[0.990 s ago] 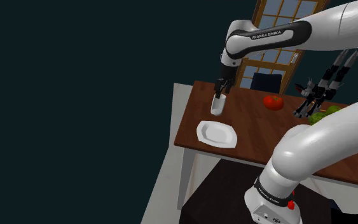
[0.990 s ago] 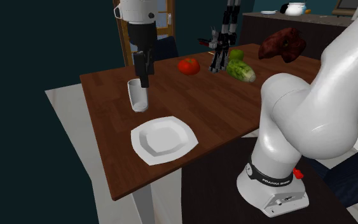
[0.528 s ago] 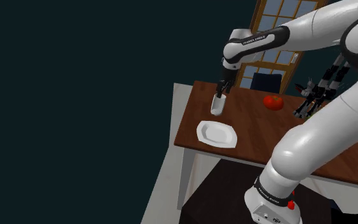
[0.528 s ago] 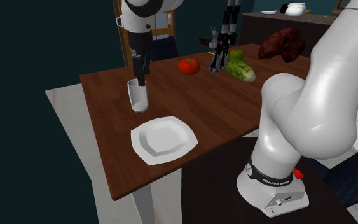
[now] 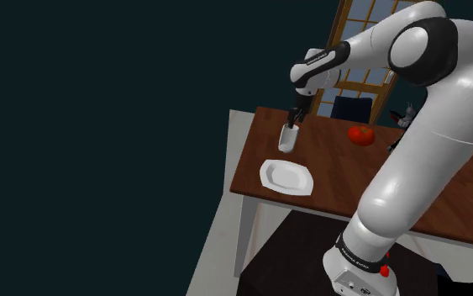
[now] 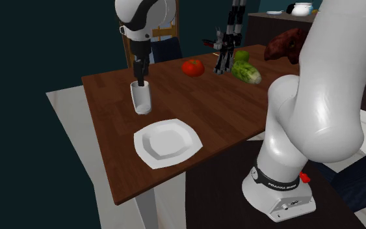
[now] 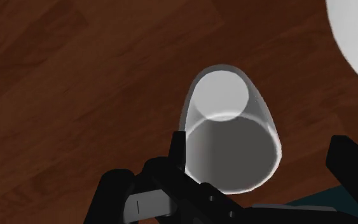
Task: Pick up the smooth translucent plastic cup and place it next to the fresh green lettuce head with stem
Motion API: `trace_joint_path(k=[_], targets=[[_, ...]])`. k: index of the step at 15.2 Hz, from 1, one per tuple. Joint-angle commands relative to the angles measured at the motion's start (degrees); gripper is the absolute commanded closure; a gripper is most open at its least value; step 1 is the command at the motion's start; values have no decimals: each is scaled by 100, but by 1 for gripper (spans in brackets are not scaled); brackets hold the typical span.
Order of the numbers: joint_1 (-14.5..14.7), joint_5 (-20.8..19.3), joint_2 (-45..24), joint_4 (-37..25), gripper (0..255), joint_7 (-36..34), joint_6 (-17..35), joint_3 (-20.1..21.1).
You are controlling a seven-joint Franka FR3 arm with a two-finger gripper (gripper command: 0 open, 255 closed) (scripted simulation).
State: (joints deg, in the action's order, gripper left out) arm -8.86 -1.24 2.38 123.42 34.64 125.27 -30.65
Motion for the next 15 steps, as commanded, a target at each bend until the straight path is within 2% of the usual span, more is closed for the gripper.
trace_joint_path(k=[1, 3, 10, 15], targets=[[-81, 345, -496, -387, 0, 415, 92, -130], [-206, 669, -927, -724, 0, 762, 150, -180], [-280, 933, -1269, -546, 0, 940, 612, -113], [-286, 957, -1300, -534, 0, 956, 649, -106]])
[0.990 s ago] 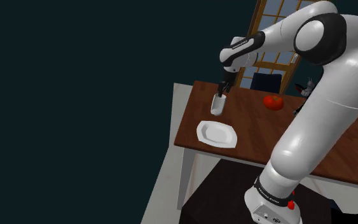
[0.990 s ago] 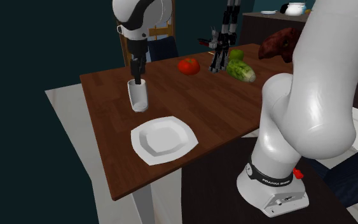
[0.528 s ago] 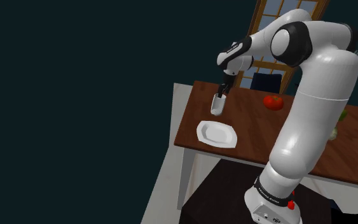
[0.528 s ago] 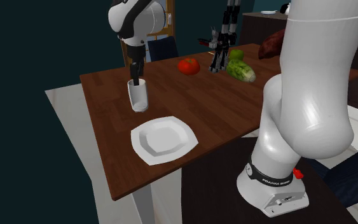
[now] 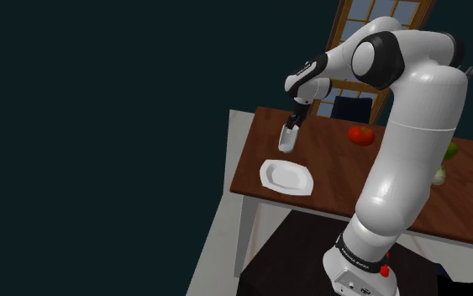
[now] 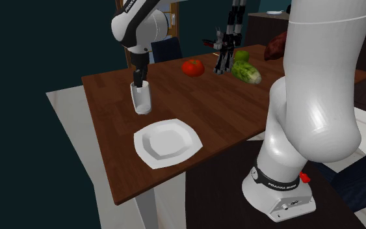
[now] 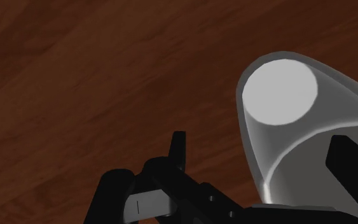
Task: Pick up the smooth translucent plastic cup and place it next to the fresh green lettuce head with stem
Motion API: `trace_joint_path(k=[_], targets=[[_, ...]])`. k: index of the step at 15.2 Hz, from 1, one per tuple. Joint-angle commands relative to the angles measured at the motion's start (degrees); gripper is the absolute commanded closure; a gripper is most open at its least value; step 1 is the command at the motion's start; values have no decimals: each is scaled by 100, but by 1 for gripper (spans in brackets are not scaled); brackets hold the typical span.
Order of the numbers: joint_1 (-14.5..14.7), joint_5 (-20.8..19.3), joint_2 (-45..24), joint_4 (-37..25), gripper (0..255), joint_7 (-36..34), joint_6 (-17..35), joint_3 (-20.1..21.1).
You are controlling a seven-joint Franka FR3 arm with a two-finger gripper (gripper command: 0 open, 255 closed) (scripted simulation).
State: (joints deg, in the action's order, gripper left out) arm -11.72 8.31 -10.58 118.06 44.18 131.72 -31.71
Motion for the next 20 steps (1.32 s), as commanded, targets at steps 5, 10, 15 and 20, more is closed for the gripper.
trace_joint_path(k=[5, 10, 15, 20], targets=[[-1, 3, -4, 1, 255, 3, 4, 0], [-2, 4, -6, -1, 255, 4, 4, 0], [9, -35, 42, -29, 255, -24, -64, -10], [46, -201, 247, -204, 255, -139, -407, -48]])
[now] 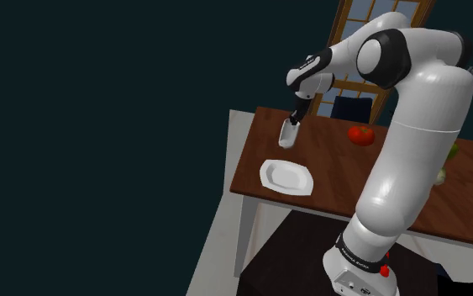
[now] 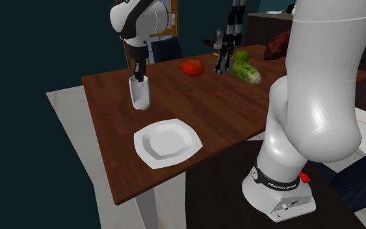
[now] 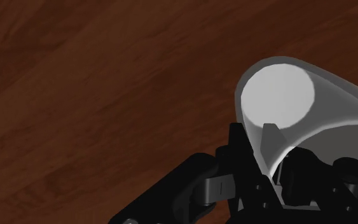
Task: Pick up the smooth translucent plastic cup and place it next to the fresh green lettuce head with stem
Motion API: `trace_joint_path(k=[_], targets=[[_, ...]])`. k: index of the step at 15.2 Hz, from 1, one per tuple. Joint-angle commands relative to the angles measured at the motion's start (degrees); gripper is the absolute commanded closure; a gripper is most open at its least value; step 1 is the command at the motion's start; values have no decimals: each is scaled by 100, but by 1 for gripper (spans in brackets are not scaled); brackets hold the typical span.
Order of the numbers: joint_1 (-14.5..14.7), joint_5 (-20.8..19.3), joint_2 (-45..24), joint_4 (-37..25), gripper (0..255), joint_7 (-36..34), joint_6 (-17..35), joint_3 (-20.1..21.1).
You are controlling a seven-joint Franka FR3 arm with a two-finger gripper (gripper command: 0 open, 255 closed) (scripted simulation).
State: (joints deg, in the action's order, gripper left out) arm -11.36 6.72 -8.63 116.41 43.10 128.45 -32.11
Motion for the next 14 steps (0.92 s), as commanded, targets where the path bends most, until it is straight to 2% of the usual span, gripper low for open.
trace_joint_path(k=[1, 14], targets=[[16, -71, 90, -77, 255, -52, -150, -14], [67, -354, 466, -698, 255, -252, -1081, -44]])
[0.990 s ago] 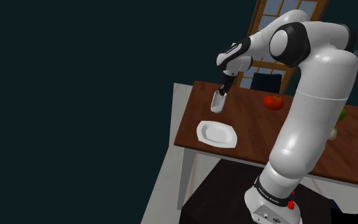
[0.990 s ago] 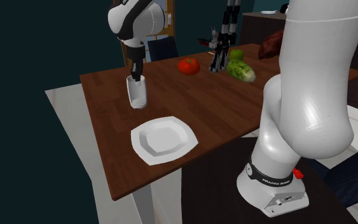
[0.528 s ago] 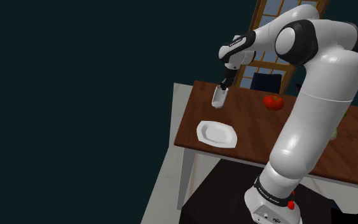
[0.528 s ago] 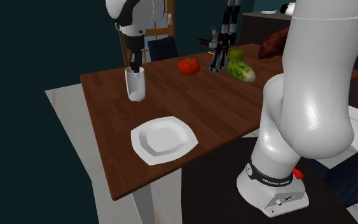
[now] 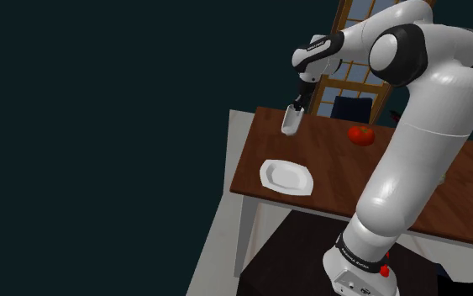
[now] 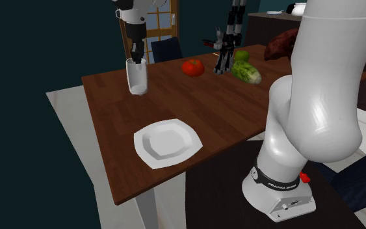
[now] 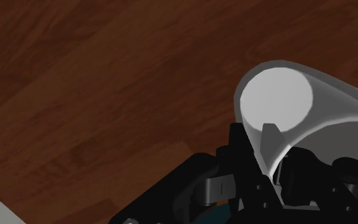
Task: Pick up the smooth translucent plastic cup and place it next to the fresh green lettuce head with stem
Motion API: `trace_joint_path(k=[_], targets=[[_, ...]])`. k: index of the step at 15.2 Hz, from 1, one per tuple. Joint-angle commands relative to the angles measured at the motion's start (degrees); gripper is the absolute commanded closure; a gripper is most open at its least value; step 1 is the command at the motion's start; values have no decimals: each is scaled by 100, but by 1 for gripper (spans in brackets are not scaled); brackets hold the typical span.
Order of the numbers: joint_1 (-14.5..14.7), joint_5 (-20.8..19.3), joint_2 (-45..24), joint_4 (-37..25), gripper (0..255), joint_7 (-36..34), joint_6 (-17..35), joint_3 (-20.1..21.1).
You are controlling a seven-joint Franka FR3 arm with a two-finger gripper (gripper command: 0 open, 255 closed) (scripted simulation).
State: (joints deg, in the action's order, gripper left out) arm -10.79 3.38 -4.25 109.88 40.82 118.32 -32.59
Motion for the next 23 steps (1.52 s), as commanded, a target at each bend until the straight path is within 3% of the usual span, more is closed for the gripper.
trace_joint_path(k=[1, 20, 23], targets=[[12, -34, 48, -102, 255, -34, -142, 4], [10, -114, 149, -1463, 255, -103, -1586, -7], [-31, -303, 506, -1107, 255, -29, -1531, -62]])
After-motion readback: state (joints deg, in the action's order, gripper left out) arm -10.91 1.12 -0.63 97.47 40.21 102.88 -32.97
